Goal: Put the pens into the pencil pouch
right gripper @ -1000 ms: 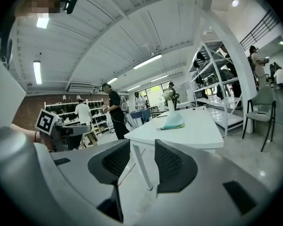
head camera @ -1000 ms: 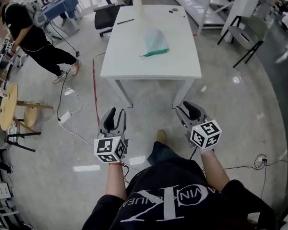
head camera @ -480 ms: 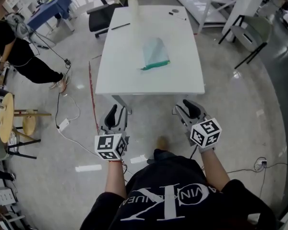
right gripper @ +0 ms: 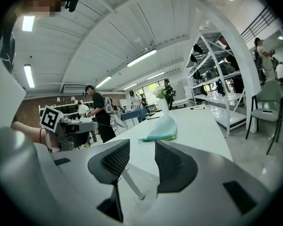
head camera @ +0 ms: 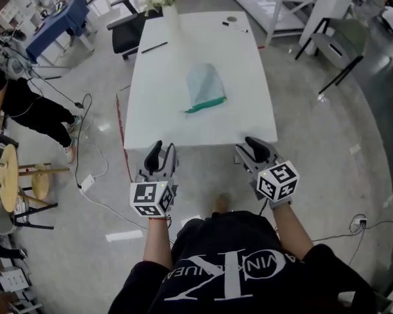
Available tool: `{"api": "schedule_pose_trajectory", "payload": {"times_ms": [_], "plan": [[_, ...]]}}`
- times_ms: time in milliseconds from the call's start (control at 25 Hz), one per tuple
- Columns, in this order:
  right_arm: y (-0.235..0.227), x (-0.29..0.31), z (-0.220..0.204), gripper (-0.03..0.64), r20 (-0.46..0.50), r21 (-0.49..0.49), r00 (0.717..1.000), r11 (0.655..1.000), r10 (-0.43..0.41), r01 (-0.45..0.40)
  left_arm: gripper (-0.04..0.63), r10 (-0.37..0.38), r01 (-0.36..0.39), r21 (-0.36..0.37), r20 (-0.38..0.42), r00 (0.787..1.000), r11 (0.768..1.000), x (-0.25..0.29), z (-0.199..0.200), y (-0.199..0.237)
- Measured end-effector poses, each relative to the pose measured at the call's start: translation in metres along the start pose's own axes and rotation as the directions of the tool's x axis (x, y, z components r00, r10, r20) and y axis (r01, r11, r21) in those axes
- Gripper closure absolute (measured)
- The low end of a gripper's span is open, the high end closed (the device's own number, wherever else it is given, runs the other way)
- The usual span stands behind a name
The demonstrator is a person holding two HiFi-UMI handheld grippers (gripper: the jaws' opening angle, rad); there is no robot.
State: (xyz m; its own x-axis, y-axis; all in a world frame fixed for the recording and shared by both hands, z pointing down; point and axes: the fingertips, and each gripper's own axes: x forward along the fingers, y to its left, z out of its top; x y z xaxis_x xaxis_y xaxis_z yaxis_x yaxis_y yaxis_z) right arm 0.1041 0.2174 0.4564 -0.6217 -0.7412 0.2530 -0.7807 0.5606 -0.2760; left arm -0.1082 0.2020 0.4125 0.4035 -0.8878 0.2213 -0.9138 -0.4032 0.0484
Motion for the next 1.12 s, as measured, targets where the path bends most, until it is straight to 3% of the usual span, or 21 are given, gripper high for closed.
{"api": "schedule_pose_trajectory", "payload": {"times_ms": [480,680,840,1120], "plan": [[-0.013,0.023,-0.003,0.443,-0.018,0.043,1.000,0.999,-0.014,0.015,0.459,-0.053,0.056,0.027,-0.078,0.996,0.998,0.035,-0.013,0.011],[-0.027,0.040,-0.003,0.443,-0.041,0.053,0.999,0.998,-0.032,0.034,0.457,-0.133,0.143,0.090,-0.116,0.984,0.986,0.085,-0.009,0.013],[-0.034,0.057,0.003,0.442,-0.054,0.069,0.997,0.996,-0.054,0.058,0.456,-0.222,0.244,0.127,-0.167,0.961,0.961,0.123,-0.004,0.009],[-0.051,0.094,0.015,0.442,-0.073,0.084,0.994,0.993,-0.082,0.088,0.425,-0.324,0.384,0.183,-0.288,0.901,0.905,0.187,-0.015,0.006]]}}
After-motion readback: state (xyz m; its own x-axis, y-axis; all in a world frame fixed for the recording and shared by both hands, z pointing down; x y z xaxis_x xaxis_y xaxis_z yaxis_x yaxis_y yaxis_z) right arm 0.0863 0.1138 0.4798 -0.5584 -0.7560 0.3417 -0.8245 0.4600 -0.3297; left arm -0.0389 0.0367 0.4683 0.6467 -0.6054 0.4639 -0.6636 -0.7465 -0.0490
